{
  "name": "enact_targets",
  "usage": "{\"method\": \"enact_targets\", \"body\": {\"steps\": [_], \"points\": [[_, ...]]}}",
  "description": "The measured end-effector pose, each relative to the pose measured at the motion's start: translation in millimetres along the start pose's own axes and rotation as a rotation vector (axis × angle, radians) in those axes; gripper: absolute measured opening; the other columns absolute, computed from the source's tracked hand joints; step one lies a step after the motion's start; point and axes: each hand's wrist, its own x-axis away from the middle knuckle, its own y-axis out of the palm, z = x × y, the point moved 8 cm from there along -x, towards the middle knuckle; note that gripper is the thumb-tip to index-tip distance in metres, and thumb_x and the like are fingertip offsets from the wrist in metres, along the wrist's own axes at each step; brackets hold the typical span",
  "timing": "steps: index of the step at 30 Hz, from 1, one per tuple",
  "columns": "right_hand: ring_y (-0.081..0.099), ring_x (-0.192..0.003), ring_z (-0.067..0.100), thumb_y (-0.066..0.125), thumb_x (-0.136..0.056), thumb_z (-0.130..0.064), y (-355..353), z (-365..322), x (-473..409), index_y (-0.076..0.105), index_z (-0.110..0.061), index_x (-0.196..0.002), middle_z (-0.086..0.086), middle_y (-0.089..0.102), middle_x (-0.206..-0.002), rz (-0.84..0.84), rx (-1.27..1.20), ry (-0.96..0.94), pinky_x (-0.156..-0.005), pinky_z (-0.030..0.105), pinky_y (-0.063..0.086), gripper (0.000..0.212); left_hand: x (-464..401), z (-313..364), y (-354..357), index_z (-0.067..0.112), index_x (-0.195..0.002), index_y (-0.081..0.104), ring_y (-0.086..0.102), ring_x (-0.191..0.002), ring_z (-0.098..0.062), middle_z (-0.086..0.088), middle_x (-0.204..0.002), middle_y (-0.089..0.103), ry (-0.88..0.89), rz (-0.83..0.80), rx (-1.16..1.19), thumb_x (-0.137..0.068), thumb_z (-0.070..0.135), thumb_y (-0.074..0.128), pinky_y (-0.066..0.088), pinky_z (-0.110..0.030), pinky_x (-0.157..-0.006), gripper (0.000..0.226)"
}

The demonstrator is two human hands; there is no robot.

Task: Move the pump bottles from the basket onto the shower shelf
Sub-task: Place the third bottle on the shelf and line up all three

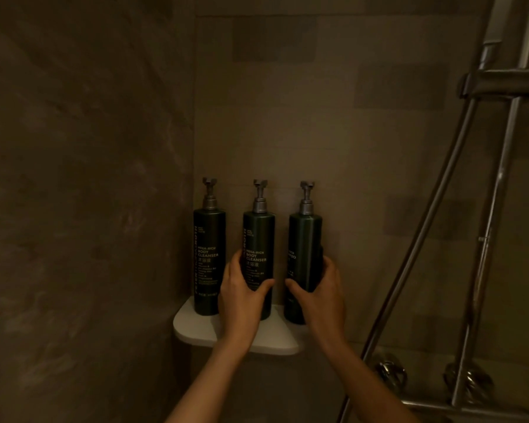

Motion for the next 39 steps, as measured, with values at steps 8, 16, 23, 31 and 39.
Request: {"method": "enact_targets", "body": {"steps": [8,16,23,31,39], "points": [[0.056,-0.113,0.018,0.079,-0.072,-0.03,-0.6,-1.3,1.7,0.034,-0.018,-0.14,0.0,0.05,-0.133,-0.047,0.001,0.004,-0.082,0.029,0.047,0.082,3.0,0.8,-0.5,0.022,-0.141,0.033,0.043,-0.127,-0.017,-0.001,-0.137,0.047,0.016,-0.029,0.023,-0.076,0.03,0.074,0.037,-0.037,-0.105,0.077],[0.057,-0.113,0.017,0.08,-0.072,-0.026,0.5,2.2,1.0,0.038,-0.02,-0.137,0.0,0.054,-0.13,-0.073,-0.002,0.009,-0.087,0.034,0.052,0.077,1.1,0.5,-1.1,0.02,-0.14,0.035,0.043,-0.127,-0.018,-0.003,-0.138,0.047,0.007,-0.023,0.024,-0.076,0.022,0.074,0.038,-0.04,-0.106,0.074],[0.054,-0.115,0.017,0.078,-0.075,-0.028,-1.1,-0.8,5.7,0.036,-0.019,-0.137,0.002,0.049,-0.133,-0.1,0.0,-0.007,-0.085,0.027,0.047,0.076,4.6,4.4,-5.8,0.019,-0.139,0.037,0.045,-0.124,-0.017,-0.003,-0.136,0.047,0.053,-0.005,-0.013,-0.078,0.026,0.072,0.039,-0.036,-0.103,0.071],[0.028,-0.138,0.015,0.056,-0.09,-0.031,-6.2,-67.8,38.0,0.031,-0.018,-0.142,0.005,0.027,-0.151,0.093,0.16,-0.399,-0.109,0.03,0.031,0.06,12.0,27.9,-36.1,0.014,-0.136,0.041,0.041,-0.126,-0.016,-0.005,-0.138,0.044,0.279,0.129,-0.185,-0.09,0.024,0.057,0.034,-0.028,-0.101,0.05],[0.014,-0.146,0.018,0.055,-0.093,-0.031,56.7,-86.5,47.5,0.005,-0.015,-0.15,0.007,0.009,-0.16,-0.145,0.233,-0.367,-0.113,0.024,0.014,0.077,-7.2,-6.8,-64.1,0.012,-0.145,0.027,0.033,-0.135,-0.026,-0.012,-0.149,0.029,0.167,0.211,-0.226,-0.089,0.016,0.059,0.03,-0.035,-0.108,0.065]]}}
